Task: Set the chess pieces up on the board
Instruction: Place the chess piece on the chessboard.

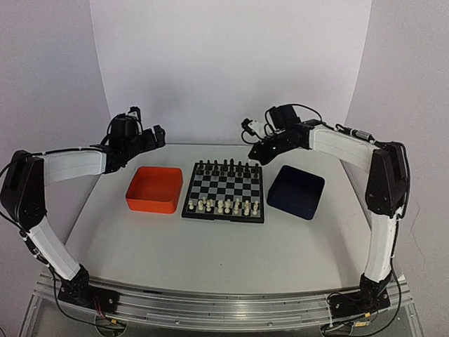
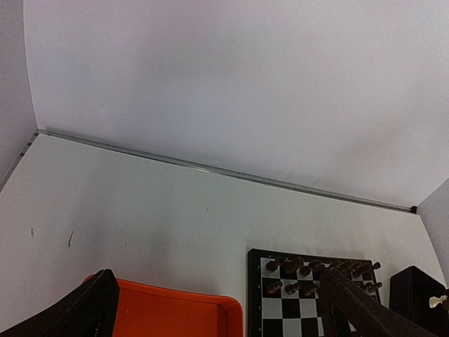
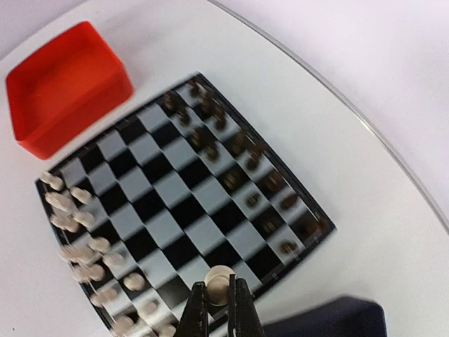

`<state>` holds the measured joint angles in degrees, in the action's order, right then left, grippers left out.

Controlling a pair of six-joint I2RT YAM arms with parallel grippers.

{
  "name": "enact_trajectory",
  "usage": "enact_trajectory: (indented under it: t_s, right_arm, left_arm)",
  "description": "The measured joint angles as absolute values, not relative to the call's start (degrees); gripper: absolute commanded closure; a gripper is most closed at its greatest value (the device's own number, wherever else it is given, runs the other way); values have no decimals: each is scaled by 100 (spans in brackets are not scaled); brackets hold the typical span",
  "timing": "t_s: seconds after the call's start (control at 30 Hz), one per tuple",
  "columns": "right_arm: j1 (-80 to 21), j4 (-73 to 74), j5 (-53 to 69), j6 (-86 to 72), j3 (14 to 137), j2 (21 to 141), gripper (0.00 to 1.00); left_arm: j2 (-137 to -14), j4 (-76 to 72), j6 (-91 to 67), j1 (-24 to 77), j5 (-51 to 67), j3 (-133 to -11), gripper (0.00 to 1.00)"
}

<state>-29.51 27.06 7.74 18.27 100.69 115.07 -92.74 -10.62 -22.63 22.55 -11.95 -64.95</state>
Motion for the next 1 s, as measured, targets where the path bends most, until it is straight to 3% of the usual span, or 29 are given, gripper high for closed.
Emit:
enact_trajectory:
  t_s: [0.33, 0.6, 1.0]
  right_arm:
    - [-4346, 2507, 1591, 2006, 11612, 13115, 100]
    - [-4582, 2484, 1726, 2003, 12504, 14092, 100]
    - [-4590, 2435, 1819, 2035, 12721, 14533, 100]
  left_arm:
    - [-8981, -901, -2483, 2255, -964, -6101, 0]
    - [-8618, -889, -2593, 2255, -910, -5761, 0]
    - [-8545, -882, -2568, 2255, -964, -5585, 0]
